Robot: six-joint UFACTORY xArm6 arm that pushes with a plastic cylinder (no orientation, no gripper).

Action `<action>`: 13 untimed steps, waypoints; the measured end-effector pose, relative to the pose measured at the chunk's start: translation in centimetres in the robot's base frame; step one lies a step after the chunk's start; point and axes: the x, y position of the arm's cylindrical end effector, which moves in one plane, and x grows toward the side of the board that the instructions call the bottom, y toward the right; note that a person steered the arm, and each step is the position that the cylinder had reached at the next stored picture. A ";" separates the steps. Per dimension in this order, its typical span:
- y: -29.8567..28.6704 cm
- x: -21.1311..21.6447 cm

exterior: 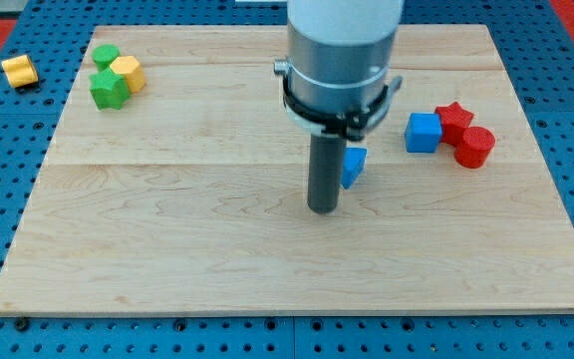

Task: Move the blue triangle closer to the blue cube

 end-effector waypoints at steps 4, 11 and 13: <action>5.6 0.3; 5.8 -4.8; -6.1 -3.4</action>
